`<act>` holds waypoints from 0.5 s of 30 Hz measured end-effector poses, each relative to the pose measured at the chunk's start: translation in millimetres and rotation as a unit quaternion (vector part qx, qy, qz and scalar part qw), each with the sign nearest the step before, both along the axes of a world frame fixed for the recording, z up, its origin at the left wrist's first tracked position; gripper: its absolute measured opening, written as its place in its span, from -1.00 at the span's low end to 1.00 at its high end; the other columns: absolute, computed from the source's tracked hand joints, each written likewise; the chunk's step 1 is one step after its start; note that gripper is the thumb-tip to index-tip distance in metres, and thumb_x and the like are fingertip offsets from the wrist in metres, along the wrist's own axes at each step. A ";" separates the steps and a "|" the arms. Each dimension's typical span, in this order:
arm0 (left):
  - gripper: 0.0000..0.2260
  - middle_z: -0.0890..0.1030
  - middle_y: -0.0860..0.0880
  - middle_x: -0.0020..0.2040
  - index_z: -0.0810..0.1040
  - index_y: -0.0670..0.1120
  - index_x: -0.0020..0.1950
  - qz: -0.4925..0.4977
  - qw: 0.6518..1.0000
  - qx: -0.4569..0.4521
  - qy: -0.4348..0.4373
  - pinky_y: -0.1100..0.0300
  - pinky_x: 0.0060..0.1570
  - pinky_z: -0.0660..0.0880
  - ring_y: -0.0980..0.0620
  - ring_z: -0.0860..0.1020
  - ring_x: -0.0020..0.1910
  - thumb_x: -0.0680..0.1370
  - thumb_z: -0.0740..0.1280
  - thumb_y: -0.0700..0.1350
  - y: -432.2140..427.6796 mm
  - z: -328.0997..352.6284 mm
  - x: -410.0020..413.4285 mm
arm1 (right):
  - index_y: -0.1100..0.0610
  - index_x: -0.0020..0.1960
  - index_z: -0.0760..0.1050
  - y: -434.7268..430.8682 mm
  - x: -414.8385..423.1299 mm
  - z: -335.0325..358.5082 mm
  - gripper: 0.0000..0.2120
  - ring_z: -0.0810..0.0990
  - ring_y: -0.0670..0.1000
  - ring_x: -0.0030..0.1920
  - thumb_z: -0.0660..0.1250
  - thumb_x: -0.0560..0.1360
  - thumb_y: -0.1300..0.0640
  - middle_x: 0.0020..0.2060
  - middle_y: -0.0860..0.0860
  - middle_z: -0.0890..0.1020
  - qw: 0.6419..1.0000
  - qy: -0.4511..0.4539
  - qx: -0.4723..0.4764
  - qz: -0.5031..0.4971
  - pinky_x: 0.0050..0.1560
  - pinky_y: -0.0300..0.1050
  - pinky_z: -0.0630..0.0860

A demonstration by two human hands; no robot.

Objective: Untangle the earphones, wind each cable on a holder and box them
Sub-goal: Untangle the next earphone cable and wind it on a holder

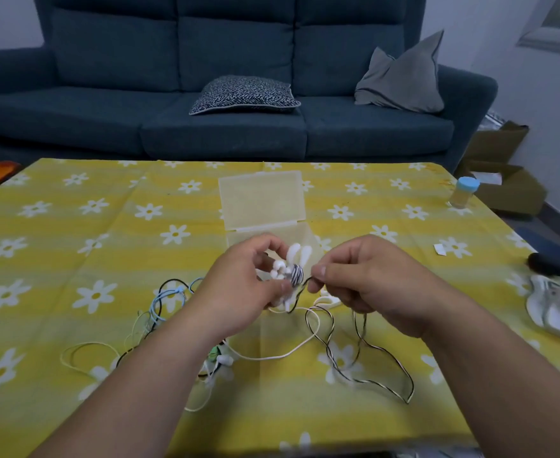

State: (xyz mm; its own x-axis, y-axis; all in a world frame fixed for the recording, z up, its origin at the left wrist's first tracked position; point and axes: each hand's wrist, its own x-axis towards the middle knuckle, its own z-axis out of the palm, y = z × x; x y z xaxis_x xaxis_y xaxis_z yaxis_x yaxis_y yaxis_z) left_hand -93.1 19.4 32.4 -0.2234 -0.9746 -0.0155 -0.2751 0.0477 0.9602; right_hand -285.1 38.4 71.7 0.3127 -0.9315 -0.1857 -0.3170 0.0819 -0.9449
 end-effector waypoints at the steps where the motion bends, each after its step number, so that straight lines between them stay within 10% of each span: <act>1: -0.69 0.64 -0.07 -0.15 0.56 0.04 -0.08 -0.009 1.000 0.001 -0.013 -0.06 -0.27 0.58 -0.04 0.55 -0.40 0.44 0.44 -0.38 1.4 0.2 -1.1 | 0.27 -0.24 0.64 -0.4 -2.4 1.2 -0.76 0.19 -0.04 -0.51 0.33 0.56 0.24 -0.57 -0.02 0.33 1.000 -0.008 -0.006 -0.011 -0.48 -0.22 0.11; 15: -0.75 0.54 -0.14 -0.02 0.61 -0.05 0.02 -0.202 0.958 0.156 0.134 0.14 -0.33 0.59 -0.07 0.57 -0.34 0.42 0.48 -0.31 15.5 15.0 -7.0 | 0.28 -0.20 0.52 -13.8 -14.1 -8.7 -0.86 0.21 -0.03 -0.55 0.41 0.51 0.27 -0.53 0.03 0.33 0.976 -0.094 -0.072 -0.183 -0.45 -0.15 0.13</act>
